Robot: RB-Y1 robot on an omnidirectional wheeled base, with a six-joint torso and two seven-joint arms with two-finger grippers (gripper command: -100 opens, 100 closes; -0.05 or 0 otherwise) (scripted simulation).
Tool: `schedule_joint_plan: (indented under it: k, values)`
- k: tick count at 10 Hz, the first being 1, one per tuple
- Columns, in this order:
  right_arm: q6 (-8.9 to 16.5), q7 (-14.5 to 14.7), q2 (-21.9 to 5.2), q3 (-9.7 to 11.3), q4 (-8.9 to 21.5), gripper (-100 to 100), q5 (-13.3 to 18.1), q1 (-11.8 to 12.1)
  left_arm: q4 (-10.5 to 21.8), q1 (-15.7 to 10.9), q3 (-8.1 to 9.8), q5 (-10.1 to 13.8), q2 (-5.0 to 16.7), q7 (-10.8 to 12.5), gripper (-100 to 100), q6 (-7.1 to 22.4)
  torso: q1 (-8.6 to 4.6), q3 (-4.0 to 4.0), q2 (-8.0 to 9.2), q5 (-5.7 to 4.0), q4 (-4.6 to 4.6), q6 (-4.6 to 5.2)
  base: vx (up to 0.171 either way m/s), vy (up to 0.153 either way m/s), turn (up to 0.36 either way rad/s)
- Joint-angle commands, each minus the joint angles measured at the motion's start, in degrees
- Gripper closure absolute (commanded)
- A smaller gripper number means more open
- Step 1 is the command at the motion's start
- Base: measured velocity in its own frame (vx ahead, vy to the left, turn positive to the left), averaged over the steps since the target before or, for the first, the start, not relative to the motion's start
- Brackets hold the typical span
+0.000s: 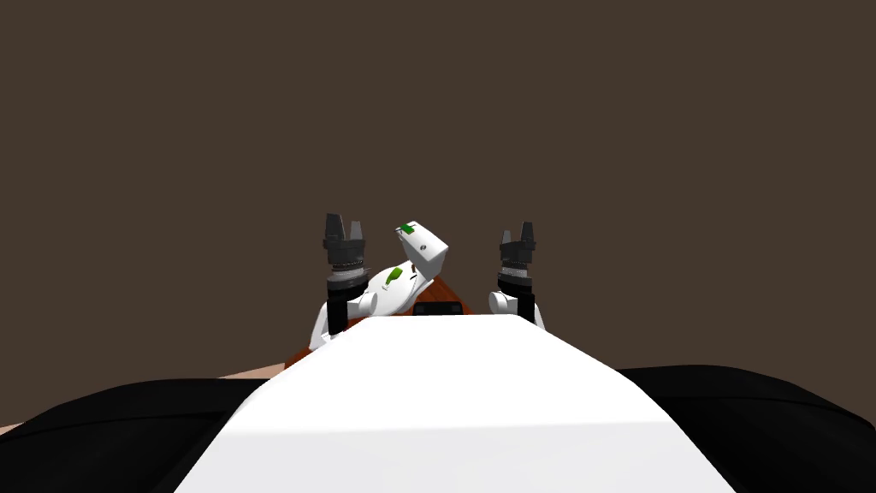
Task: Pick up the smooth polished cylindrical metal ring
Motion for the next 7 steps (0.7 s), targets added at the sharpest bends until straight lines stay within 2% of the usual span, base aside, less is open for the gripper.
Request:
schedule_joint_plan:
  k: [1,5,6,7]
  values:
    - [0.0,0.0,0.0,0.0,0.0,0,0.0,0.0,1.0,-0.4,-0.33,0.2,2.7,0.4,-100,2.3,0.0,0.0,0.0,0.0,0.0,0.0,-0.009,0.03,-0.075]
    - [0.0,0.0,0.0,0.0,0.0,0,0.0,0.0,4.3,-1.5,-2.4,0.5,8.8,1.4,-100,8.7,0.09,0.01,0.03,0.02,0.01,0.0,-0.016,0.042,-0.093]
    - [0.0,0.0,0.0,0.0,0.0,0,0.0,0.0,4.3,-1.5,-2.4,0.5,8.8,1.4,-100,9.0,0.08,0.02,0.03,0.02,0.01,0.0,-0.014,0.033,-0.032]
    - [0.0,0.0,0.0,0.0,0.0,0,0.0,0.0,5.2,-1.8,-2.99,0.5,10.3,1.6,-100,10.9,0.03,0.02,0.02,0.01,0.01,-0.02,-0.014,0.034,-0.07]
